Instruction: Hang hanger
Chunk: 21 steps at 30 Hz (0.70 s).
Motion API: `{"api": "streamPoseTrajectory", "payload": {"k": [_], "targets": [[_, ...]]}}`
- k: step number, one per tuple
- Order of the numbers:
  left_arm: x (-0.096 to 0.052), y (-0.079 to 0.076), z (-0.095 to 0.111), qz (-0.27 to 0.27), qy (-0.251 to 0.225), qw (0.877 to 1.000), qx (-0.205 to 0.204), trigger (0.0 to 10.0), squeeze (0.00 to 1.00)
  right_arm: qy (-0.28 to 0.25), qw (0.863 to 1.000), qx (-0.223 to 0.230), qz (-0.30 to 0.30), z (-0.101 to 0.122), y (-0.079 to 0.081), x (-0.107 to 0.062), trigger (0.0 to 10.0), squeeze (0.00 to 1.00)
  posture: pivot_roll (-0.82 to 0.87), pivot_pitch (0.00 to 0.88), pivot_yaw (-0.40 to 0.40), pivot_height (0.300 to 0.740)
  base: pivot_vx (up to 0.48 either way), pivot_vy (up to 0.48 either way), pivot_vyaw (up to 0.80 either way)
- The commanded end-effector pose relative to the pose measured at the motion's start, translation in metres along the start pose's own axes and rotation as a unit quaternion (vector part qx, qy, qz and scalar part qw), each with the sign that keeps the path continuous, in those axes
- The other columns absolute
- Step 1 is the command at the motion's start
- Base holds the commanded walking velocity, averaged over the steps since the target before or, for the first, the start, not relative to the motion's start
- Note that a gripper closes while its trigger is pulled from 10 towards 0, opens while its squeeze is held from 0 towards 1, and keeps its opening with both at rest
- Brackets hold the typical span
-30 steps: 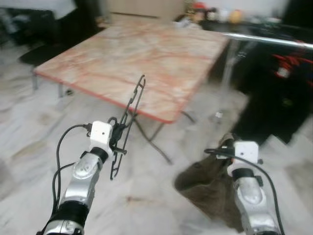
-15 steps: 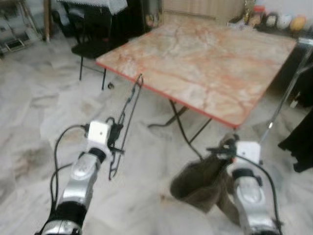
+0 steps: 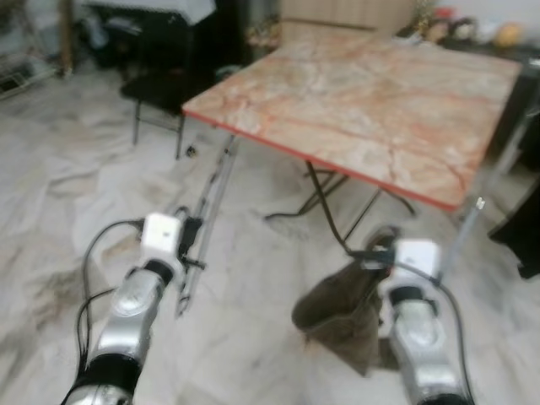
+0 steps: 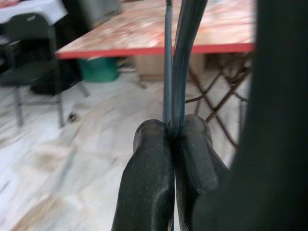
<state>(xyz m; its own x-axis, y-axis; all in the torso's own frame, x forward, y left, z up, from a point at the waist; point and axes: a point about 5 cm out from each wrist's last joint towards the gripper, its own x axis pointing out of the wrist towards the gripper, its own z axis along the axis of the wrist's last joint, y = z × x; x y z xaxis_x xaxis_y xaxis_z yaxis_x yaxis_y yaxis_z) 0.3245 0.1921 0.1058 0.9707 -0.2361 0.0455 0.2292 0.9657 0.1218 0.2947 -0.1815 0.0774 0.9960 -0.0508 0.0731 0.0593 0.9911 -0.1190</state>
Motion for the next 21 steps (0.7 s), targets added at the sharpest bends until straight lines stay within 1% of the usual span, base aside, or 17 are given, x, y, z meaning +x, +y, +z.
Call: {"api": "streamPoseTrajectory", "payload": {"k": [1,6,11,17,20,21], "targets": [[0.0050,-0.0094,0.0049,-0.017,-0.013,1.000,-0.005,10.0,0.00,-0.012,1.000,0.001,-0.012,0.0051,-0.0065,0.0024,10.0,0.00,0.08,0.024,0.077,0.740,0.000,0.398,-0.80],[0.0050,-0.0093,0.0050,-0.018,-0.013,1.000,-0.004,10.0,0.00,-0.013,1.000,-0.001,-0.014,0.0052,-0.0069,0.0030,10.0,0.00,0.08,0.024,0.077,0.740,0.000,0.343,-0.80],[0.0053,-0.0118,0.0050,-0.027,-0.015,1.000,-0.005,10.0,0.00,-0.013,1.000,-0.005,-0.016,0.0058,-0.0086,0.0042,10.0,0.00,0.08,0.020,0.076,0.740,0.000,0.000,-0.80],[0.0059,-0.0129,0.0060,-0.021,-0.021,0.999,-0.017,10.0,0.00,-0.014,1.000,-0.004,-0.015,0.0059,-0.0081,0.0046,10.0,0.00,0.08,0.020,0.075,0.740,0.000,0.000,-0.80],[0.0059,-0.0128,0.0067,-0.021,-0.024,0.999,-0.015,10.0,0.00,-0.017,1.000,0.004,-0.016,0.0064,-0.0073,0.0047,10.0,0.00,0.08,0.020,0.075,0.740,0.000,0.000,-0.51],[0.0058,-0.0126,0.0071,-0.018,-0.026,0.999,-0.014,10.0,0.00,-0.019,1.000,0.003,-0.015,0.0072,-0.0068,0.0050,10.0,0.00,0.08,0.020,0.075,0.740,0.000,0.000,0.00]]}}
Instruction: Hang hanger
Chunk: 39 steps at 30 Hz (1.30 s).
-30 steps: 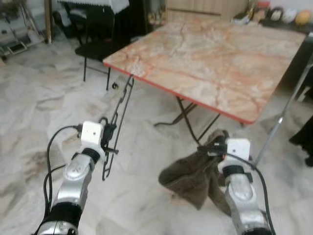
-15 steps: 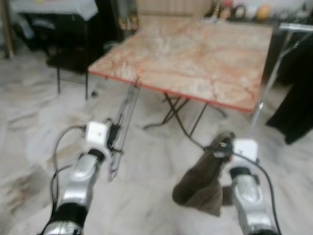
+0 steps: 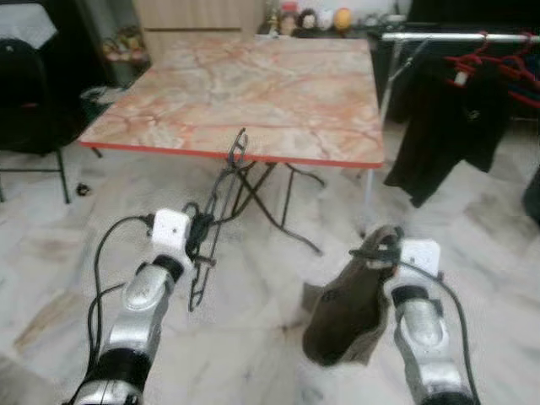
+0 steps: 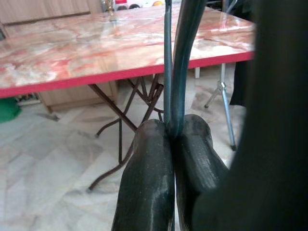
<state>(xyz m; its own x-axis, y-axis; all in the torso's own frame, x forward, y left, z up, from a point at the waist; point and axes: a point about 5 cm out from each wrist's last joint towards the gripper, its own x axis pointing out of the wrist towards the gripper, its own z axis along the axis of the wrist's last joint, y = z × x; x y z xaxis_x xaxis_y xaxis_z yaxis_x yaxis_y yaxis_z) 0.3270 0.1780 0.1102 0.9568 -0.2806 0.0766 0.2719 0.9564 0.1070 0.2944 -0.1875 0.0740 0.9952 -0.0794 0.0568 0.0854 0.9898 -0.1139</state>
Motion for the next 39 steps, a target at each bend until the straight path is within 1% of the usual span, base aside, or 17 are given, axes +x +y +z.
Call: {"api": "streamPoseTrajectory", "payload": {"k": [1,7,9,13,16,21,23,25,26,27,28,31,34,35,37,38,39], "targets": [[0.000,0.000,0.002,0.004,-0.011,1.000,-0.004,10.0,0.00,-0.031,1.000,0.000,-0.002,0.012,-0.001,0.005,10.0,0.00,0.08,0.020,0.074,0.740,0.000,0.000,0.00],[0.000,0.000,0.003,0.008,-0.012,1.000,-0.011,10.0,0.00,-0.040,0.999,-0.004,-0.002,0.015,-0.003,0.006,10.0,0.00,0.08,0.023,0.075,0.740,0.000,0.000,0.00],[-0.001,0.003,0.003,0.017,-0.017,1.000,-0.016,10.0,0.00,-0.047,0.999,-0.006,-0.005,0.019,-0.004,0.007,10.0,0.00,0.08,0.021,0.076,0.740,0.000,0.000,0.00],[-0.001,0.005,0.004,0.021,-0.016,1.000,-0.012,10.0,0.00,-0.061,0.998,-0.009,-0.009,0.024,-0.007,0.010,10.0,0.00,0.08,0.021,0.076,0.740,0.291,0.000,0.00],[-0.001,0.006,0.002,0.028,-0.010,1.000,-0.008,10.0,0.00,-0.064,0.998,-0.023,-0.003,0.025,-0.005,0.010,10.0,0.00,0.08,0.019,0.076,0.740,0.246,0.000,0.00],[-0.005,0.013,-0.005,0.057,0.003,0.998,-0.013,10.0,0.00,-0.069,0.997,-0.020,0.000,0.025,-0.003,0.009,10.0,0.00,0.08,0.015,0.078,0.740,0.263,0.000,0.70],[-0.012,0.021,-0.019,0.081,0.033,0.996,0.003,10.0,0.00,-0.067,0.998,-0.011,0.000,0.024,-0.003,0.009,10.0,0.00,0.08,0.013,0.079,0.740,0.274,0.000,0.00],[-0.025,0.036,-0.035,0.125,0.068,0.990,-0.002,10.0,0.00,-0.069,0.998,-0.011,-0.001,0.025,-0.003,0.009,10.0,0.00,0.08,0.012,0.081,0.740,0.270,0.000,0.00],[-0.035,0.044,-0.043,0.145,0.083,0.986,0.001,10.0,0.00,-0.070,0.997,-0.011,-0.002,0.026,-0.003,0.008,10.0,0.00,0.08,0.012,0.081,0.740,0.270,0.000,0.00],[-0.035,0.044,-0.043,0.145,0.083,0.986,0.001,10.0,0.00,-0.070,0.997,-0.011,-0.002,0.026,-0.003,0.008,10.0,0.00,0.08,0.012,0.081,0.740,0.270,0.000,0.00],[-0.044,0.050,-0.048,0.153,0.092,0.984,0.013,10.0,0.00,-0.071,0.997,-0.011,-0.004,0.026,-0.004,0.008,10.0,0.00,0.08,0.012,0.082,0.740,0.262,0.000,0.00],[-0.065,0.065,-0.059,0.197,0.112,0.974,0.027,10.0,0.00,-0.070,0.997,-0.012,-0.005,0.025,-0.005,0.008,10.0,0.00,0.08,0.015,0.081,0.740,0.081,0.000,0.00],[-0.082,0.076,-0.067,0.241,0.128,0.962,0.024,10.0,0.00,-0.069,0.998,-0.012,-0.005,0.024,-0.006,0.008,10.0,0.00,0.08,0.014,0.080,0.740,0.000,0.000,0.00],[-0.087,0.078,-0.072,0.246,0.145,0.958,0.032,10.0,0.00,-0.068,0.998,-0.012,-0.005,0.024,-0.006,0.008,10.0,0.00,0.09,0.010,0.077,0.740,0.000,0.000,0.00],[-0.089,0.078,-0.074,0.245,0.153,0.957,0.038,10.0,0.00,-0.068,0.998,-0.011,-0.005,0.024,-0.006,0.008,10.0,0.00,0.09,0.010,0.077,0.740,0.000,0.000,0.00],[-0.104,0.077,-0.093,0.225,0.220,0.947,0.055,10.0,0.00,-0.071,0.997,-0.012,-0.004,0.026,-0.005,0.010,10.0,0.00,0.09,0.003,0.079,0.740,0.000,0.000,0.00],[-0.110,0.076,-0.098,0.217,0.240,0.944,0.059,10.0,0.00,-0.072,0.997,-0.012,-0.004,0.027,-0.004,0.011,10.0,0.00,0.09,0.003,0.079,0.740,0.000,0.000,0.00]]}}
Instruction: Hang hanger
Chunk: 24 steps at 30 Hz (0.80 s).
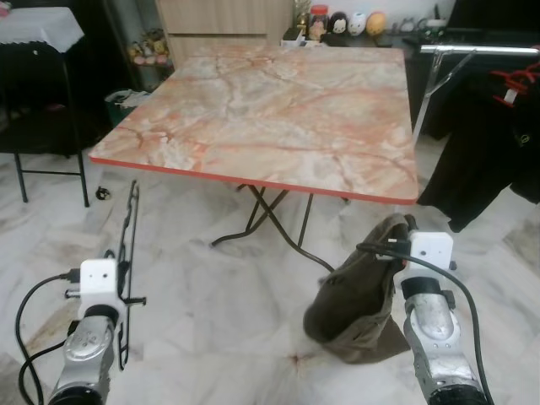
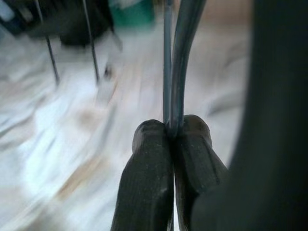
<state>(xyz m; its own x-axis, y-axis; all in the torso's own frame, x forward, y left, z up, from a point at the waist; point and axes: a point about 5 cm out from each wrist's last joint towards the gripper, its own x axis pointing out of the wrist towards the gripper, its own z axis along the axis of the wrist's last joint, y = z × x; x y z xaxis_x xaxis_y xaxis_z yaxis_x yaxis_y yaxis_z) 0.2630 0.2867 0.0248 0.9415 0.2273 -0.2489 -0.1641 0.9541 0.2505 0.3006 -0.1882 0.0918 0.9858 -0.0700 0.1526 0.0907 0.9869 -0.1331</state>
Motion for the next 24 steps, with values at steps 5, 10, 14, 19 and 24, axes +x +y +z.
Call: {"api": "streamPoseTrajectory", "payload": {"k": [5,10,14,19,24], "targets": [[-0.027,-0.003,-0.052,-0.067,0.122,0.987,0.081,10.0,0.00,-0.032,0.999,-0.001,0.000,0.013,-0.002,0.008,10.0,0.00,0.09,0.000,0.081,0.740,0.000,0.000,0.00],[-0.036,-0.003,-0.065,-0.077,0.152,0.982,0.087,10.0,0.00,-0.033,0.999,-0.001,0.003,0.016,-0.001,0.010,10.0,0.00,0.09,0.000,0.078,0.740,0.000,0.000,0.00],[-0.037,-0.006,-0.068,-0.082,0.158,0.980,0.087,10.0,0.00,-0.057,0.998,-0.003,0.011,0.031,0.000,0.021,10.0,0.00,0.09,0.000,0.074,0.740,0.000,0.000,0.00],[-0.034,-0.014,-0.065,-0.091,0.154,0.980,0.084,10.0,0.00,-0.116,0.993,-0.022,0.009,0.073,-0.011,0.055,10.0,0.00,0.08,0.000,0.073,0.740,0.000,0.000,0.00],[-0.031,-0.021,-0.062,-0.099,0.147,0.981,0.079,10.0,0.00,-0.160,0.987,-0.034,-0.004,0.113,-0.023,0.085,10.0,0.00,0.07,0.000,0.071,0.740,0.000,0.000,0.00]]}}
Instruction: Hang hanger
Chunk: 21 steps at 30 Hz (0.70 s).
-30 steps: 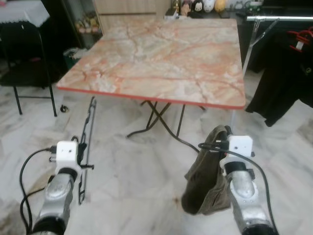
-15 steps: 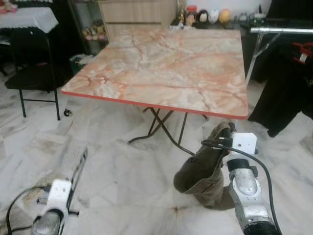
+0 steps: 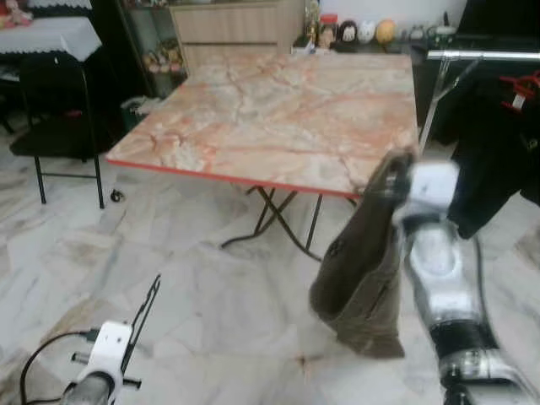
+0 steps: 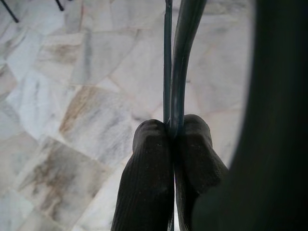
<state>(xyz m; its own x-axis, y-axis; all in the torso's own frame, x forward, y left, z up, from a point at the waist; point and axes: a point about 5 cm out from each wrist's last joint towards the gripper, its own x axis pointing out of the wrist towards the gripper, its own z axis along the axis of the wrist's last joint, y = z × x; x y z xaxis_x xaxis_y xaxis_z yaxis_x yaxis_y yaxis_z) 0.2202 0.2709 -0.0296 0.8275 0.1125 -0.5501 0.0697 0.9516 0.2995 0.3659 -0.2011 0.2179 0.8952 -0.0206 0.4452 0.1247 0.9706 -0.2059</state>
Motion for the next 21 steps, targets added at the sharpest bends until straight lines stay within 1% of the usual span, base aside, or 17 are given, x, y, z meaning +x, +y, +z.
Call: {"api": "streamPoseTrajectory", "payload": {"k": [1,3,4,8,10,12,15,21], "targets": [[0.000,-0.002,-0.001,-0.005,0.004,1.000,0.004,10.0,0.00,-0.017,1.000,0.006,-0.001,0.009,-0.001,0.011,10.0,0.00,0.07,0.000,0.068,0.740,0.000,0.000,0.00],[0.000,-0.004,-0.001,-0.007,0.001,1.000,0.001,10.0,0.00,-0.020,1.000,0.005,0.002,0.013,0.001,0.016,10.0,0.00,0.07,0.000,0.065,0.740,0.000,0.000,0.00],[0.000,-0.005,-0.001,-0.007,-0.001,1.000,0.000,10.0,0.00,-0.025,1.000,0.014,0.004,0.015,0.004,0.018,10.0,0.00,0.08,0.000,0.064,0.740,0.000,0.000,0.00],[0.000,-0.006,-0.001,-0.008,-0.004,1.000,-0.001,10.0,0.00,-0.022,0.999,0.022,0.016,0.012,0.013,0.019,10.0,0.00,0.09,0.000,0.068,0.740,0.000,0.000,0.00],[0.000,-0.006,-0.001,-0.008,-0.005,1.000,-0.001,10.0,0.00,-0.022,0.999,0.018,0.015,0.012,0.014,0.019,10.0,0.00,0.09,0.000,0.069,0.740,0.000,0.000,0.00],[-0.001,-0.006,-0.001,-0.008,-0.006,1.000,-0.002,10.0,0.00,-0.028,0.999,0.023,0.010,0.015,0.012,0.021,10.0,0.00,0.08,0.000,0.069,0.740,0.000,0.000,0.00],[-0.001,-0.006,-0.001,-0.008,-0.005,1.000,-0.003,10.0,0.00,-0.034,0.999,0.022,-0.002,0.020,0.004,0.028,10.0,0.00,0.08,0.000,0.071,0.740,0.000,0.000,0.00],[0.001,-0.011,0.000,-0.011,-0.008,1.000,-0.006,10.0,0.00,-0.037,0.999,0.022,-0.001,0.023,0.005,0.032,10.0,0.00,0.08,0.002,0.069,0.740,0.000,0.000,0.00]]}}
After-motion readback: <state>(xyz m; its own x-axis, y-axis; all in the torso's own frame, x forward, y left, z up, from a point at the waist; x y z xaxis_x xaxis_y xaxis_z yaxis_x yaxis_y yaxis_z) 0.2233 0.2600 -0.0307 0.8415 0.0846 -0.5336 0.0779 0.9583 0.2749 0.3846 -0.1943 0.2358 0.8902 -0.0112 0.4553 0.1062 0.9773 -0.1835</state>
